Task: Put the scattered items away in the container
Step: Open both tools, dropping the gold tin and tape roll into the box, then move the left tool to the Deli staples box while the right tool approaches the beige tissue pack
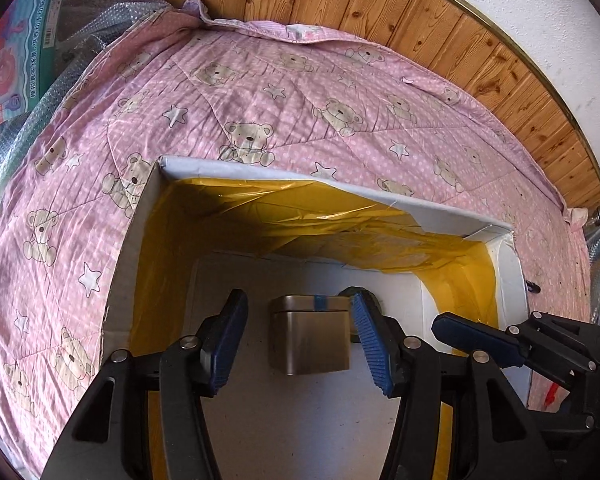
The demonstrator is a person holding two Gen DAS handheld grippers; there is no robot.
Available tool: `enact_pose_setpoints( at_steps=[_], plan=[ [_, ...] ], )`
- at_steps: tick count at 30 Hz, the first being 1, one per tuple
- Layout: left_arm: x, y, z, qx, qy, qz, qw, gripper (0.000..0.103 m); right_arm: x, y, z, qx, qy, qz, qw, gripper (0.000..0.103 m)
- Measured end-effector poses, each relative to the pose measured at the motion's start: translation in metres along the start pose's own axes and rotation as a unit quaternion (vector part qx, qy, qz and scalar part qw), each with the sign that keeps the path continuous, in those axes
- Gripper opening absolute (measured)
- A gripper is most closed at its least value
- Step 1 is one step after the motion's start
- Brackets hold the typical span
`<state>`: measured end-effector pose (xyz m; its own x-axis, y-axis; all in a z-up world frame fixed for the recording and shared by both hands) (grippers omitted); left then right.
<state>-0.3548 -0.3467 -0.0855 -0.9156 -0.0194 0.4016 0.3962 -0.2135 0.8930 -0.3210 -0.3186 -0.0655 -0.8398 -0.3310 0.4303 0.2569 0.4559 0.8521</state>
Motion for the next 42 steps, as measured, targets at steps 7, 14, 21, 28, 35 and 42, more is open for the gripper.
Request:
enact_pose_setpoints(
  at_steps=[7,14,21,28,35,42],
  plan=[
    [-0.006,0.023,0.001,-0.007,0.015,0.02,0.9997,0.059,-0.012,0.019,0.003,0.031,-0.031,0.021,0.999,0.026],
    [-0.032,0.055,0.0,-0.009,0.023,0.042,0.9988,0.059,-0.045,0.032,-0.014,0.061,-0.051,0.025,0.997,0.029],
    [-0.064,0.076,0.017,-0.016,0.012,0.042,0.9989,0.059,-0.075,0.045,-0.032,0.078,-0.061,0.039,0.994,0.029],
    [-0.09,0.094,0.043,-0.029,0.001,0.043,0.9986,0.059,-0.102,0.069,-0.037,0.096,-0.081,0.054,0.991,0.029],
    [-0.115,0.098,0.073,-0.039,-0.007,0.034,0.9986,0.06,-0.129,0.088,-0.027,0.104,-0.105,0.065,0.987,0.029],
    [-0.129,0.109,0.101,-0.047,-0.022,0.035,0.998,0.06,-0.148,0.11,-0.016,0.116,-0.124,0.084,0.982,0.029]
  ],
)
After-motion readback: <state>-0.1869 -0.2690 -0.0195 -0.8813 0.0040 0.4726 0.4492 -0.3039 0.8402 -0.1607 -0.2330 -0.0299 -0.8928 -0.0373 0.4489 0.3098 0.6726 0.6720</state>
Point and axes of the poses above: each gripper's, at about its wrist camera, not at the fingertips, and y roughly against the way its jaws point, z to its right, x to its top, the point moved 10 cm from there along -y, roughly the way its jaws point, and after that the axes turned 4 degrees about -y, right-handed, at the moved point
